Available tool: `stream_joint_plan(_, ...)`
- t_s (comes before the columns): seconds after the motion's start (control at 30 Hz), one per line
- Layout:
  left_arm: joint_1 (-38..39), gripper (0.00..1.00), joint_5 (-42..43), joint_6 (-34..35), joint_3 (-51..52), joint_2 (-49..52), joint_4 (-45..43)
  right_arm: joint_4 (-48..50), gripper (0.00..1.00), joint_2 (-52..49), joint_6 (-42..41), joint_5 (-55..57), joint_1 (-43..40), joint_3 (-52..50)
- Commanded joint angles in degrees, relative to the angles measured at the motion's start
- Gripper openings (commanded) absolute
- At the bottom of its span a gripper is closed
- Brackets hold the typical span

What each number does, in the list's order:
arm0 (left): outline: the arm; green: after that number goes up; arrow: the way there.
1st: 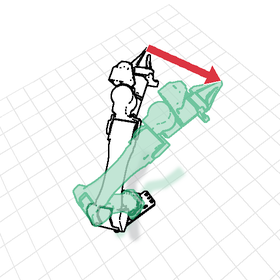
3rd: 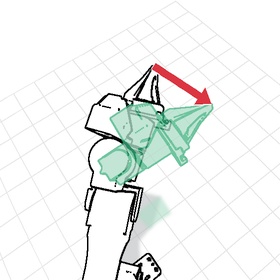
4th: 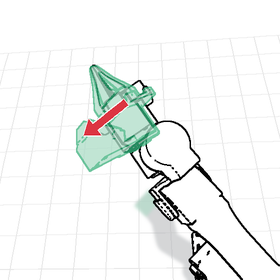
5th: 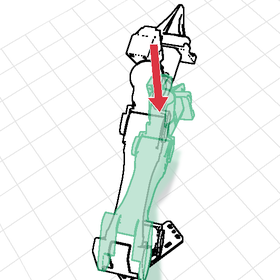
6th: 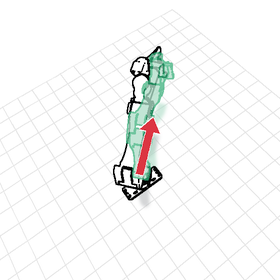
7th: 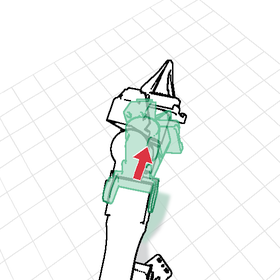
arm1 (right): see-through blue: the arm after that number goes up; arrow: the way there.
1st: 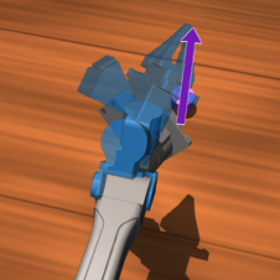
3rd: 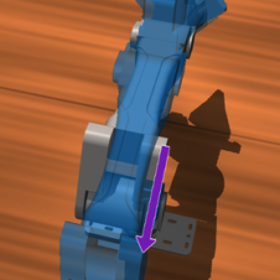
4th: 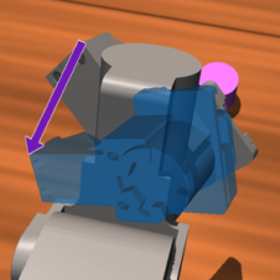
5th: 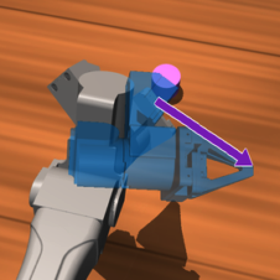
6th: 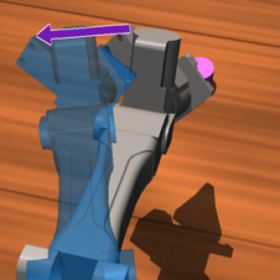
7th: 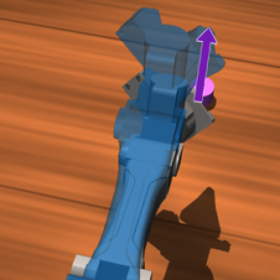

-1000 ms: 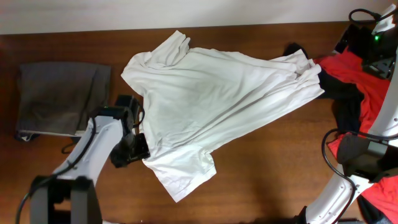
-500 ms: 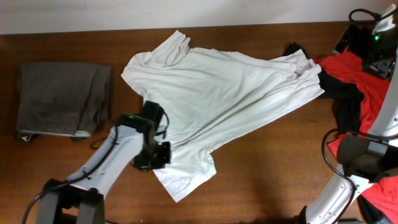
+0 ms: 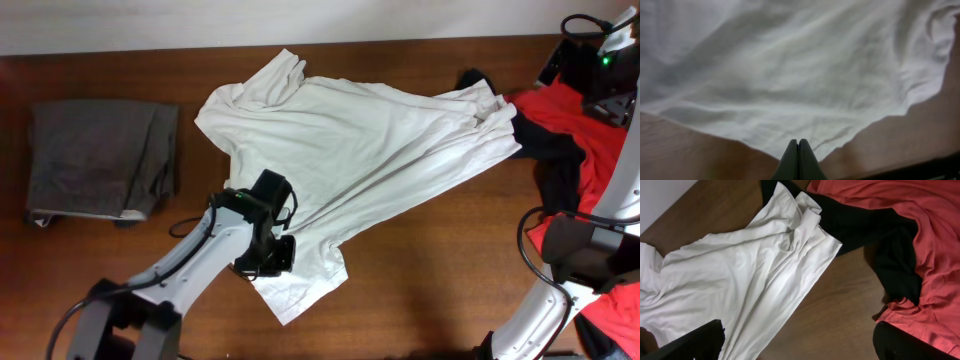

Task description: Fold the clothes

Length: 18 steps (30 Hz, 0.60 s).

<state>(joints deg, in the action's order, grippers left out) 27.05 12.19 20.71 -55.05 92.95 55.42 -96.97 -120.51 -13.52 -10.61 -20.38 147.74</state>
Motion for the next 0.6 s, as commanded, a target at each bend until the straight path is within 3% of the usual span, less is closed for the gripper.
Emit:
stream_joint_plan(0.0, 0.11, 0.01, 0.02, 2.25, 0.66, 2.89, -1.01, -0.33, 0.99, -0.09, -0.26, 0.33, 0.09, -0.22)
stream_joint_plan(0.4, -0.74, 0.01, -0.22, 4.33, 0.85, 12.24, -2.03, -0.33, 0.99, -0.09, -0.26, 0.33, 0.09, -0.22)
stream_joint_plan(0.57, -2.29, 0.01, -5.66, 6.38, 2.19, 13.99, -1.33, -0.33, 0.99, -0.09, -0.26, 0.33, 0.09, -0.22)
